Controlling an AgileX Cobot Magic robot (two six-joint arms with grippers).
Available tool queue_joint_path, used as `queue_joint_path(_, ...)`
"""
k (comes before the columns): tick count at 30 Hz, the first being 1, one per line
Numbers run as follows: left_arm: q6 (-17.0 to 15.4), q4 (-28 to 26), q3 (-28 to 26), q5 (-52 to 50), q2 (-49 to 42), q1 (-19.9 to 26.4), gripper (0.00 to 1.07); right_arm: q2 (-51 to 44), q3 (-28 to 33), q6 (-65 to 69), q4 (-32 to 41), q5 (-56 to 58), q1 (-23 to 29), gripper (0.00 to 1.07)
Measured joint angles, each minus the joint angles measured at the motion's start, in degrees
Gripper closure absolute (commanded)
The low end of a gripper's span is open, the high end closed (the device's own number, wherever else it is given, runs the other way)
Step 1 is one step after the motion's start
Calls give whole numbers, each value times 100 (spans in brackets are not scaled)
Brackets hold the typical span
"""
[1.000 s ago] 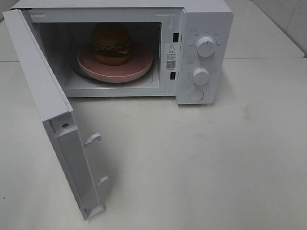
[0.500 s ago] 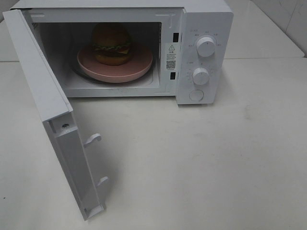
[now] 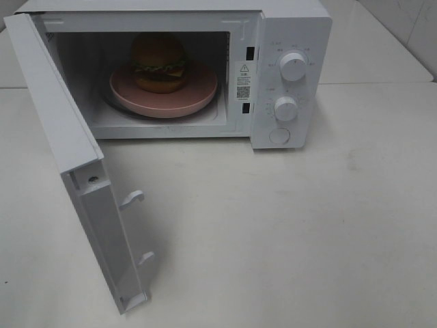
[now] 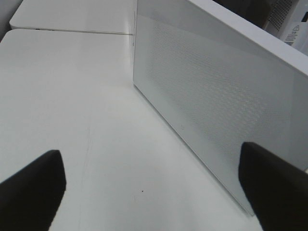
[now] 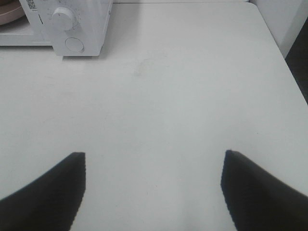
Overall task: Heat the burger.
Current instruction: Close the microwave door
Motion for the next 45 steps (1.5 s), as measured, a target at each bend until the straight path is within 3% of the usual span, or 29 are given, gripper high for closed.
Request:
queue_joint_path(1,0,0,0,0,0,0,26,0,0,0,0,0,0,32)
queue_joint_path(3,0,86,-17,-201,327,0,42,0,0,0,0,0,0,32)
queue_joint_path(4,0,86,-17,-201,327,0,42,0,0,0,0,0,0,32)
queue_joint_path(6,0,138,-17,-413,688,0,62,0,0,0,0,-6,0,32)
queue_joint_path(7,0,138,-17,-413,688,0,62,0,0,0,0,-6,0,32)
queue_joint_path(9,0,206,-17,-653,1083,0,82,0,0,0,0,-6,0,32)
queue_joint_path(10,0,206,-17,-653,1083,0,82,0,0,0,0,-6,0,32)
queue_joint_path(12,0,235,-17,-951,1507,0,106,0,0,0,0,-6,0,32)
queue_joint_path(19,178,235,132,-2028,2212,0,107,0,0,0,0,-6,0,32)
queue_joint_path(29,859,223,1324,-4836,2962,0,107,0,0,0,0,-6,0,32)
queue_joint_path(31,888,223,1455,-5128,3042,0,107,0,0,0,0,-6,0,32)
queue_joint_path(33,911,223,1868,-6303,3375,0,107,0,0,0,0,-6,0,32)
queue_joint_path(37,900,235,2063,-7076,3673,0,107,0,0,0,0,-6,0,32)
queue_joint_path(41,607,493,2137,-7683,4200,0,107,0,0,0,0,-6,0,32)
queue_joint_path(42,321,802,2149,-7884,4492,0,107,0,0,0,0,-6,0,32)
queue_joint_path(44,183,951,2149,-7958,4607,0,107,0,0,0,0,-6,0,32)
queue_joint_path(45,-218,1352,2149,-8102,4859,0,107,0,0,0,0,-6,0,32)
